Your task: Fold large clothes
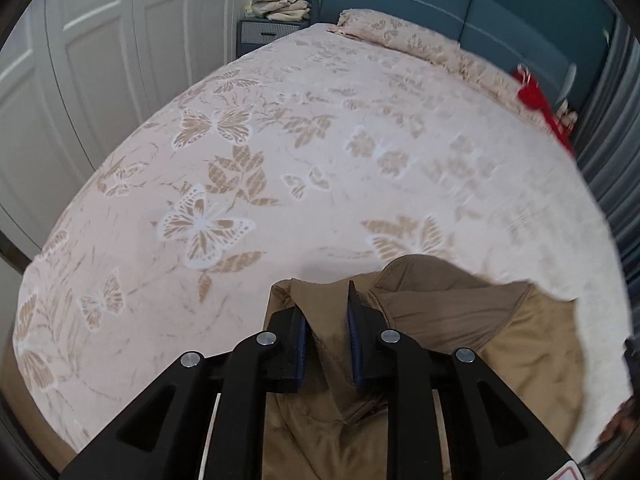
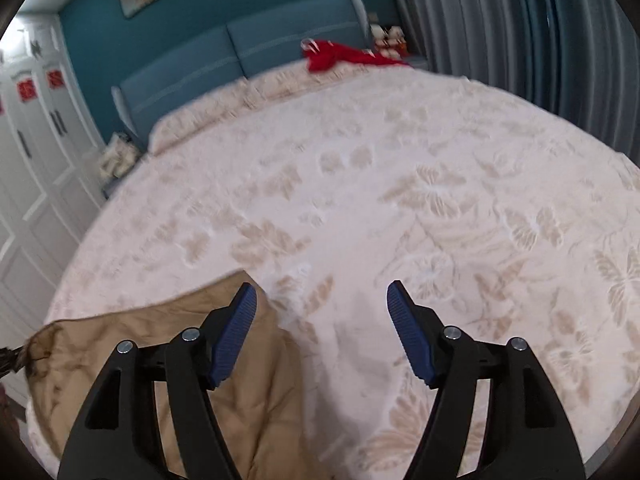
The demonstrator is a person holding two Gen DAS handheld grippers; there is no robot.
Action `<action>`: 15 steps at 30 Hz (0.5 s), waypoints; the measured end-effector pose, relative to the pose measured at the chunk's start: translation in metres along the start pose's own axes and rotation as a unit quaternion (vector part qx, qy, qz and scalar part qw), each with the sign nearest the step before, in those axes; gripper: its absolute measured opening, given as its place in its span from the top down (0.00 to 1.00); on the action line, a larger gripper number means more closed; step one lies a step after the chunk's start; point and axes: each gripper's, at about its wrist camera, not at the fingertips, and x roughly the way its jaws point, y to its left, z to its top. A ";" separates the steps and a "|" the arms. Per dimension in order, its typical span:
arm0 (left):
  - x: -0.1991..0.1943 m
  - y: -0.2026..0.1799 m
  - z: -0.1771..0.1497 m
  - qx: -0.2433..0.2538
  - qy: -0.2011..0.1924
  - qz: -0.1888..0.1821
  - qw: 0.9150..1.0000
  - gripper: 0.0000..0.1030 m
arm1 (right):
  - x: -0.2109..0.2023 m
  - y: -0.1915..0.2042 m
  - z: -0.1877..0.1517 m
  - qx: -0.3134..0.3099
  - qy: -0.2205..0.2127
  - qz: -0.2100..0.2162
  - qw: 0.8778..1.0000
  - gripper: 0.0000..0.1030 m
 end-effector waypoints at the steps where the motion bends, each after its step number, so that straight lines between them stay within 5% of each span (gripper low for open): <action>1: -0.003 -0.003 0.002 0.000 0.000 -0.004 1.000 0.79 | -0.006 0.005 0.001 -0.008 -0.003 0.006 1.000 0.36; 5: -0.007 -0.042 -0.001 0.095 -0.003 0.039 0.995 0.70 | -0.014 0.043 -0.012 -0.051 0.019 0.053 0.997 0.36; 7: -0.017 -0.053 -0.004 0.133 -0.040 0.093 0.986 0.42 | -0.010 0.069 -0.029 -0.083 0.036 0.069 0.994 0.36; 8: -0.032 -0.060 -0.006 0.152 -0.094 0.134 0.975 0.22 | -0.009 0.078 -0.036 -0.095 0.040 0.071 0.992 0.36; 9: -0.042 -0.061 -0.006 0.157 -0.123 0.147 0.969 0.16 | -0.006 0.092 -0.047 -0.114 0.048 0.074 0.990 0.36; 11: -0.062 -0.059 0.000 0.153 -0.159 0.148 0.964 0.16 | -0.006 0.106 -0.063 -0.130 0.055 0.079 0.987 0.37; 15: -0.068 -0.055 0.014 0.134 -0.145 0.129 0.972 0.17 | 0.002 0.129 -0.082 -0.134 0.085 0.099 0.982 0.46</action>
